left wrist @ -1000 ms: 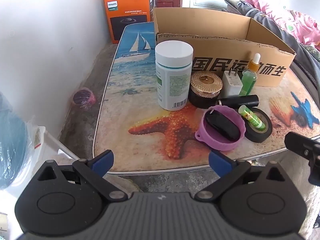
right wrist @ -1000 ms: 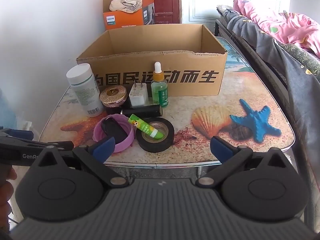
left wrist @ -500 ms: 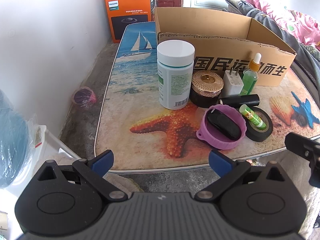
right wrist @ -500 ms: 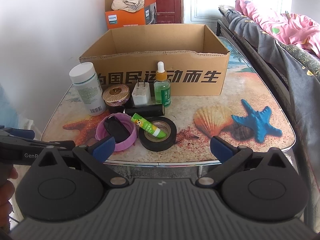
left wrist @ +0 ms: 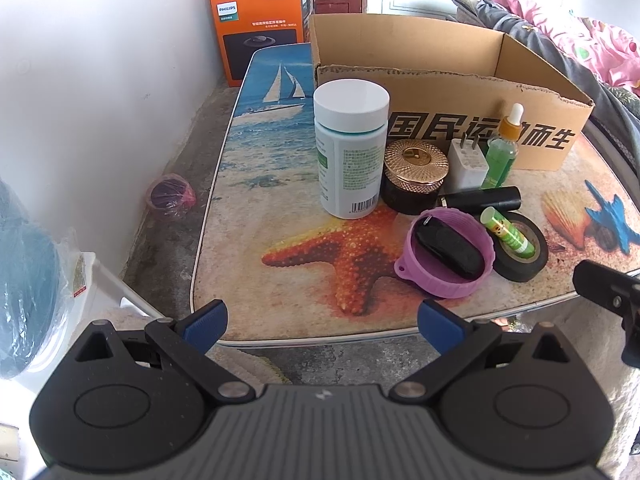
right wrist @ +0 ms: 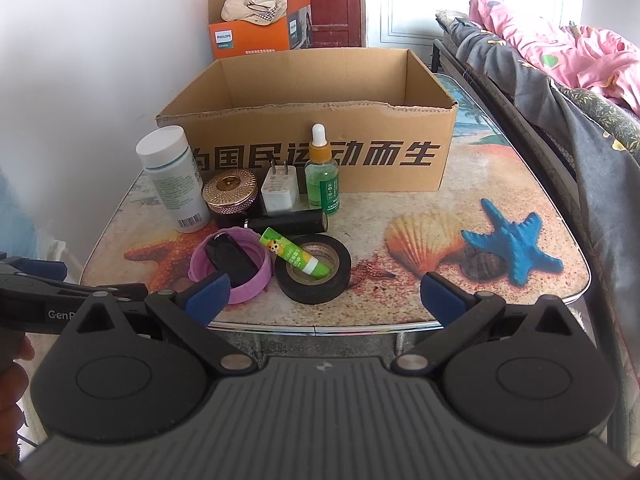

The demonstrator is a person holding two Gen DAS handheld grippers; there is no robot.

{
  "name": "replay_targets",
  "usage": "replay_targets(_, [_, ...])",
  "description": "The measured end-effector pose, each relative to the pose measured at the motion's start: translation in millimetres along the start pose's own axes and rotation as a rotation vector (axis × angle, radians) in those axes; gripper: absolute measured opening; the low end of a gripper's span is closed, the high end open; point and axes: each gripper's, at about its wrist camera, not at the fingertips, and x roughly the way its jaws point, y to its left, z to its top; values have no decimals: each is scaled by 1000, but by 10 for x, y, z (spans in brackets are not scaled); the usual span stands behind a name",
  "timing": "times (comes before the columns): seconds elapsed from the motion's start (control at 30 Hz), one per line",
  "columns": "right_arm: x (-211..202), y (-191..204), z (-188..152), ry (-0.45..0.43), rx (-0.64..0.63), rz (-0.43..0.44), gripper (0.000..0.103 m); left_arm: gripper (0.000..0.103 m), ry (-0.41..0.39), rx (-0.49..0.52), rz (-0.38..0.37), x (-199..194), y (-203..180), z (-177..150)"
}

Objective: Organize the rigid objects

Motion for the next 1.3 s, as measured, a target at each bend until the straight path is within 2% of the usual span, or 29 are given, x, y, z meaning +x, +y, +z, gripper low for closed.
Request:
replay_targets(1.1, [87, -59, 7, 6, 12, 6, 102, 102, 28, 16, 6, 84, -55, -5])
replay_targets(1.2, [92, -87, 11, -11, 22, 22, 102, 102, 18, 19, -13, 74, -69, -2])
replay_targets(1.3, [50, -153, 15, -71, 31, 58, 102, 102, -13, 30, -56, 35, -92, -2])
